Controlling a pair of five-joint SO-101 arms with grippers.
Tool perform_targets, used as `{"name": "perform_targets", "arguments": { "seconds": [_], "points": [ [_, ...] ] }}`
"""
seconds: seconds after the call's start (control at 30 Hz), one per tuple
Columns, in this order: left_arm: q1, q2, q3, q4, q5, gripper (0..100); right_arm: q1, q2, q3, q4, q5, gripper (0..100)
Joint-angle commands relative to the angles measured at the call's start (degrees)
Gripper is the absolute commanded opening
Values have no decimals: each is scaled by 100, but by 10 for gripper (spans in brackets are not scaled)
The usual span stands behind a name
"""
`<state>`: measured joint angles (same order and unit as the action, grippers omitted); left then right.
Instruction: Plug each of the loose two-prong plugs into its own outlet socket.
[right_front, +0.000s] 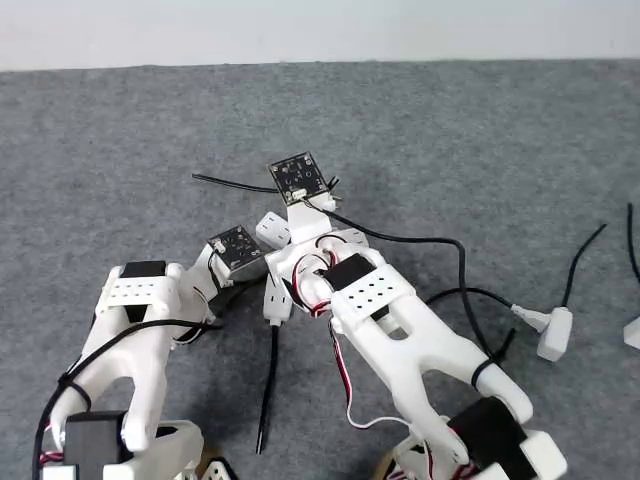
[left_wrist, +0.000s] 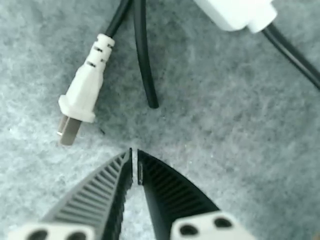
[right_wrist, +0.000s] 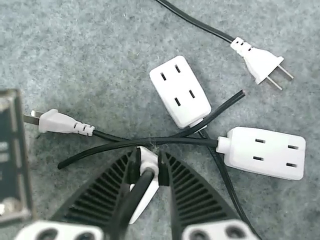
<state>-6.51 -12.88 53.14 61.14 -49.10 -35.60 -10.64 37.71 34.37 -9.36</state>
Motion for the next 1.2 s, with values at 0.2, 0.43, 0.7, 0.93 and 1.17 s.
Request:
{"name": "perform_targets", "arguments": {
  "seconds": [0.2, 0.43, 0.7, 0.93, 1.17],
  "points": [
    [-44, -167, -13, -79, 44, 12, -92, -22, 290, -119, 18, 7],
    [-132, -167, -13, -79, 44, 12, -382, 532, 149, -66, 519, 7],
    [-141, -167, -13, -79, 44, 12, -409, 831, -193, 268, 615, 22],
    [-396, -167, -119, -396, 651, 12, -804, 760, -703, 1086, 9, 303],
    [-967, -167, -321, -1064, 2145, 12, -980, 822, -826, 1174, -431, 328]
  ]
}}
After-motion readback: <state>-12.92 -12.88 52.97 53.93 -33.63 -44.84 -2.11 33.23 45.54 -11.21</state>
